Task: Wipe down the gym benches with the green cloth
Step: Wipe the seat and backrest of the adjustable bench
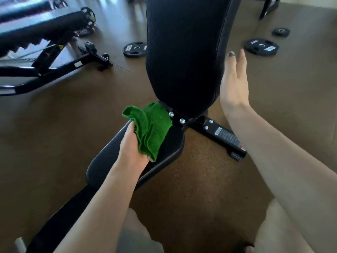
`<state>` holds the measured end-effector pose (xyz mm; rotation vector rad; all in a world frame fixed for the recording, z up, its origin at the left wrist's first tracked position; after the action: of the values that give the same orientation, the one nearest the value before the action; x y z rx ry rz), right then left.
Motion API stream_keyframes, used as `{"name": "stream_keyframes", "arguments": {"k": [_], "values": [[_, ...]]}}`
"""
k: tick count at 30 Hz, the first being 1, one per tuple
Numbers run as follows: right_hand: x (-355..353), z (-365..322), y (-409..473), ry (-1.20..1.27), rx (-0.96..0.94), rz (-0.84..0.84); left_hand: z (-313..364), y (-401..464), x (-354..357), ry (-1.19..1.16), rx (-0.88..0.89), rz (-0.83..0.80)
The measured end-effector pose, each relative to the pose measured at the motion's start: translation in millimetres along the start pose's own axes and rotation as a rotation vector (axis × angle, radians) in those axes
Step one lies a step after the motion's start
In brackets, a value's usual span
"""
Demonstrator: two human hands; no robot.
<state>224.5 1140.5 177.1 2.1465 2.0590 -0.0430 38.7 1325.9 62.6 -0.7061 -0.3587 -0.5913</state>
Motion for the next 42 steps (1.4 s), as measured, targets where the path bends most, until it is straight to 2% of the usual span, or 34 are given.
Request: {"name": "stream_keyframes", "arguments": {"k": [3,6,9,14,16,18,20,22,30,35,38,42], "values": [[1.8,-9.5,27.4,0.078,-0.013,0.015,3.2,-13.6,34.6,-0.141,0.033,-0.067],[14.8,-20.9,55.9,0.165,0.047,-0.076,7.3,-28.1,68.8,-0.189,0.119,-0.058],[33.3,-20.1,77.1,0.183,0.118,-0.214,16.0,-36.5,103.4,-0.27,0.215,0.039],[31.9,-18.4,77.5,0.16,0.173,-0.287,32.6,-42.3,173.2,-0.276,0.381,0.262],[29.8,-19.1,77.3,0.154,0.157,-0.312,37.8,-41.9,209.8,-0.162,0.524,0.246],[29.9,-15.8,78.5,0.158,0.158,-0.355,44.0,-43.3,246.1,0.095,0.775,0.237],[29.1,-14.1,80.9,0.16,0.158,-0.407,42.4,-42.9,266.6,0.367,1.019,0.31],[27.7,-14.0,83.7,0.165,0.158,-0.454,37.7,-40.3,270.2,0.484,1.131,0.388],[31.4,-25.6,94.8,0.215,0.122,-0.503,39.2,-35.5,277.8,0.464,1.213,0.307],[46.9,-62.0,108.0,0.46,0.058,-0.449,39.7,-24.4,273.4,0.473,1.238,0.304],[61.4,-65.6,107.2,0.595,0.115,-0.437,50.3,-10.4,268.5,0.467,1.211,0.318],[60.6,-61.3,106.8,0.593,0.095,-0.36,81.1,11.5,263.8,0.554,1.251,0.293]]}}
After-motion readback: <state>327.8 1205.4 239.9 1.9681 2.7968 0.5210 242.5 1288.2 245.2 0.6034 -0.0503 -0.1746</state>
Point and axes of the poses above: each hand's wrist, its own y-axis towards the middle knuckle, its own x-axis out of the palm, z = x × y, the point moved 7 cm from there along y, towards the middle knuckle, and after that the axes turned 10 degrees about z, right-handed, at the moved point
